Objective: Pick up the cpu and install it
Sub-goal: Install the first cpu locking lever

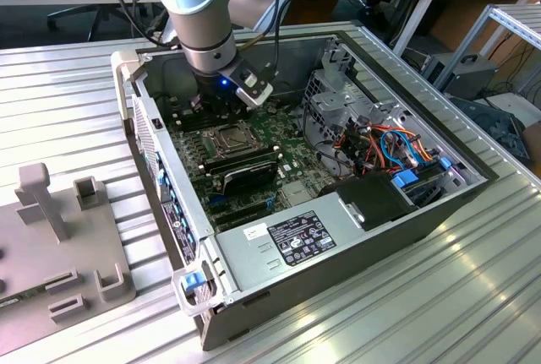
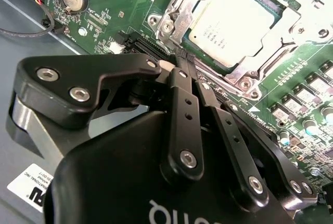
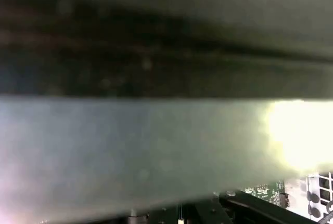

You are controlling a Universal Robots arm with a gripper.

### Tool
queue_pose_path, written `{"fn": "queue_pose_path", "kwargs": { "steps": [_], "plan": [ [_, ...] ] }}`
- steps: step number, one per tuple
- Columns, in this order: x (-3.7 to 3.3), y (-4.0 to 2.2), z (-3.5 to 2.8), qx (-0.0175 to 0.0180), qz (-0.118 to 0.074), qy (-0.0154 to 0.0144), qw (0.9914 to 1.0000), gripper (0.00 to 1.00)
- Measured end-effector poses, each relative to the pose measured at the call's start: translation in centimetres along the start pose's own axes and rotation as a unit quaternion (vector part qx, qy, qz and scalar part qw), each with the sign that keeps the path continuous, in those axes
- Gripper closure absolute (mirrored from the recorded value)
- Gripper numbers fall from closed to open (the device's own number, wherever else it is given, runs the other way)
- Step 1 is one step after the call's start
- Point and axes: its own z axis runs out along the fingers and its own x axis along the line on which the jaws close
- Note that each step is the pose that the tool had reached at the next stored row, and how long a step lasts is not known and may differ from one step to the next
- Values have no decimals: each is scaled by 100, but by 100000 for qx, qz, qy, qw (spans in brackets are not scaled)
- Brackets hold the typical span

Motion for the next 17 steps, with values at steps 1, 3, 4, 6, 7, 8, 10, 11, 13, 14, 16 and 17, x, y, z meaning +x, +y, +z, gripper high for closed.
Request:
{"fn": "queue_pose_path", "kwargs": {
  "steps": [1,3,4,6,7,8,10,11,13,14,16,17],
  "plan": [
    [0,1,2,15,-2,4,100000,89],
    [-1,2,7,47,-6,10,100000,89],
    [-2,3,10,63,-11,9,100000,89],
    [-3,6,17,95,-41,2,100000,89],
    [-5,8,21,146,-63,6,100000,89],
    [-6,9,23,178,-71,5,100000,89],
    [-9,12,33,335,-121,11,99999,89],
    [-9,13,35,381,-139,15,99999,89],
    [-10,15,39,452,-160,19,99999,89],
    [-10,16,41,486,-177,18,99999,89],
    [-11,18,48,580,-212,17,99998,89],
    [-11,18,51,634,-233,14,99998,89]
  ]
}}
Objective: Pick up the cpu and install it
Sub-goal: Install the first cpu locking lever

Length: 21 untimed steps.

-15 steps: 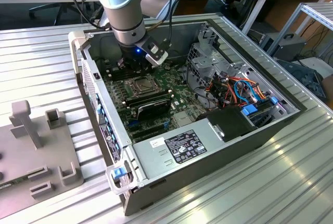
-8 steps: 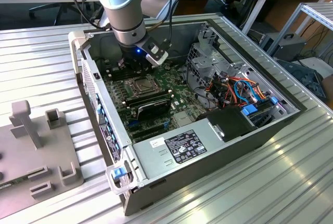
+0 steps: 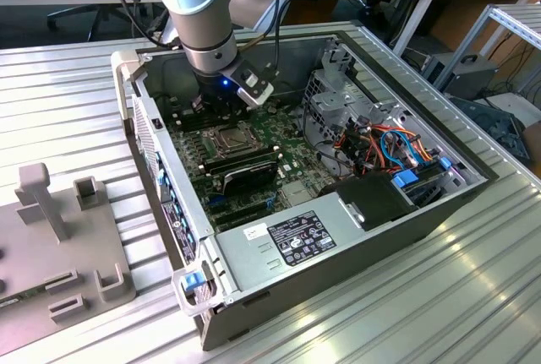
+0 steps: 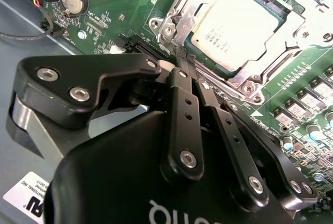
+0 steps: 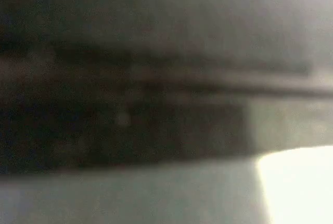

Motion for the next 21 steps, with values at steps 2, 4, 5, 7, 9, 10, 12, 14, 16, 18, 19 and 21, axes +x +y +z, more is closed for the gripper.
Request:
{"fn": "queue_pose_path", "kwargs": {
  "steps": [2,4,5,7,9,10,12,14,16,18,19,21],
  "plan": [
    [0,1,5,101,-35,9,100000,89],
    [0,2,11,169,-59,2,100000,89],
    [1,2,14,206,-74,1,100000,89],
    [1,4,18,276,-95,7,100000,89],
    [2,6,21,309,-109,5,99999,89],
    [2,7,24,319,-117,4,99999,89],
    [3,8,28,347,-129,4,99999,89],
    [4,9,31,356,-127,1,99999,89],
    [4,9,31,347,-130,-1,99999,89],
    [5,9,32,347,-127,0,99999,89],
    [5,9,32,349,-128,-2,99999,89],
    [5,10,32,346,-126,-4,99999,89]
  ]
}}
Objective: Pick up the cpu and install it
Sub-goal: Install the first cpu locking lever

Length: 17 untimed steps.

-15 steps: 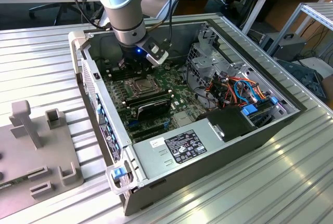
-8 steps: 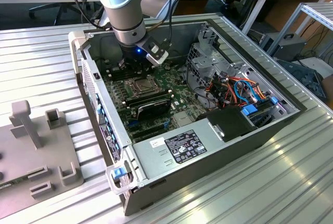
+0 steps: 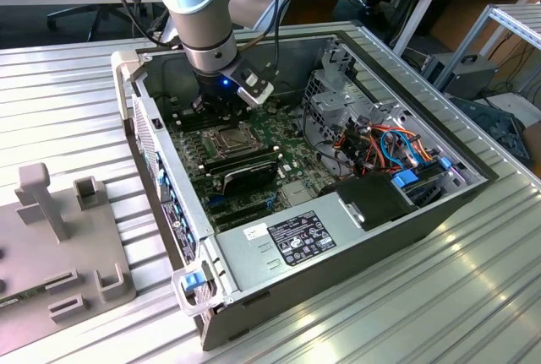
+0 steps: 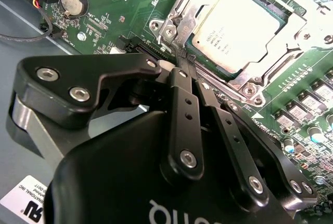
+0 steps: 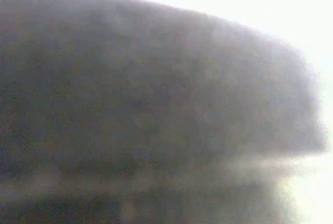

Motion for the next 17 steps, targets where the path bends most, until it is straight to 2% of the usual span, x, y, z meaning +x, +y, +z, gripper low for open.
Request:
{"fn": "queue_pose_path", "kwargs": {
  "steps": [17],
  "plan": [
    [0,0,-2,2,-1,1,100000,89]
  ]
}}
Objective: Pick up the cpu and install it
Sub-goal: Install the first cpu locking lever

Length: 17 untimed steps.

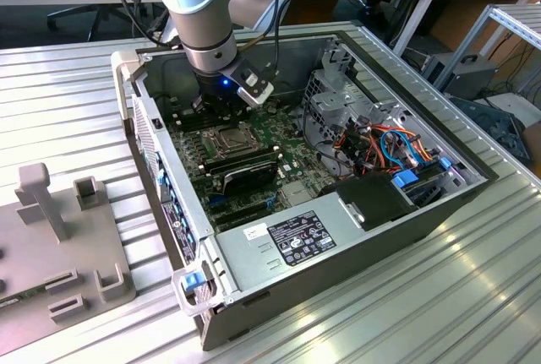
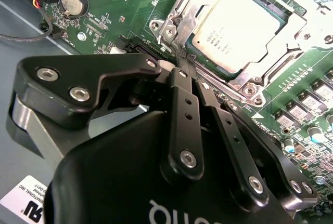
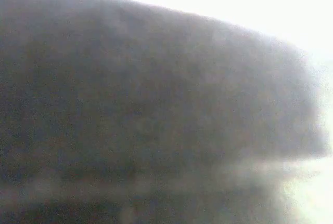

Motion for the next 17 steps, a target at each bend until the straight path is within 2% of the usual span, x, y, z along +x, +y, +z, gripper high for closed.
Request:
{"fn": "queue_pose_path", "kwargs": {
  "steps": [9,17],
  "plan": [
    [-24,6,-63,-14,7,-7,100000,89],
    [-29,6,-78,-42,18,13,100000,89]
  ]
}}
